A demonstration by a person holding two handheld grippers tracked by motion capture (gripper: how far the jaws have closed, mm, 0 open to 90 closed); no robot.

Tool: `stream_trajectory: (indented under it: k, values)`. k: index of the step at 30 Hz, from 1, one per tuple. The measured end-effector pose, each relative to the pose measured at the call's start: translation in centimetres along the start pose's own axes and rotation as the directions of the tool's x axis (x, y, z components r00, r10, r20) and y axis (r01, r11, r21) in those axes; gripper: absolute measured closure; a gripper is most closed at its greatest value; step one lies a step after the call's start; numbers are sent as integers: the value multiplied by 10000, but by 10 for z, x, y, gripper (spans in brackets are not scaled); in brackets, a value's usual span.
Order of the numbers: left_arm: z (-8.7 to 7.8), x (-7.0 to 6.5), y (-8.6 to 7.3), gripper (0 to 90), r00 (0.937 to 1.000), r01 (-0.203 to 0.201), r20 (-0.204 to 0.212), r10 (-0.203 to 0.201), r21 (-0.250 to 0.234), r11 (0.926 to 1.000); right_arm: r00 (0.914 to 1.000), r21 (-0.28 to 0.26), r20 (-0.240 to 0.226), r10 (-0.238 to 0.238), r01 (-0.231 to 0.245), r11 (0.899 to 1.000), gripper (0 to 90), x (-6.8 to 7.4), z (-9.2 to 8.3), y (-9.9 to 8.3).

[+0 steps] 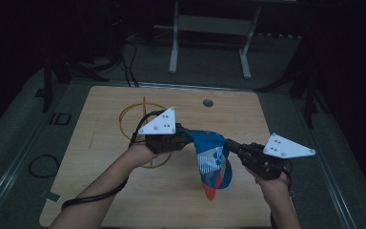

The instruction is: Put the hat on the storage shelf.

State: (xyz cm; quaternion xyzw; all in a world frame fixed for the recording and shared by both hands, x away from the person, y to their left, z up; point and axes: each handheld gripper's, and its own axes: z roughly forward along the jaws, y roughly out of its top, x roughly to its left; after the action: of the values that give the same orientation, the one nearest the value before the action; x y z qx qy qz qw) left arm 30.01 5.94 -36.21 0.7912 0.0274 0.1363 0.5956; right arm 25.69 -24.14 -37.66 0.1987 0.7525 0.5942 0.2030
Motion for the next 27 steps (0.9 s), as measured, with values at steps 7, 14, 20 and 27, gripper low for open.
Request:
stream_trajectory:
  k: [7,14,20,27]
  values:
    - [1,-3,-4,880,9996,-273,-33,276,668,9974,9998,92,64,-170,170,9998,900,0,-5,7]
    - [-5,-6,-9,777,9999,-142,-32,145,1015,9947,9993,-101,283,-238,241,9997,900,-1,-11,14]
    - [-13,-13,-13,669,9995,-282,-126,302,1412,9896,9987,-86,393,-320,323,9994,900,-1,-15,18]
    - [-28,-18,-18,521,9999,44,-95,-37,803,9968,9988,-176,449,-172,181,9997,900,-3,-18,19]
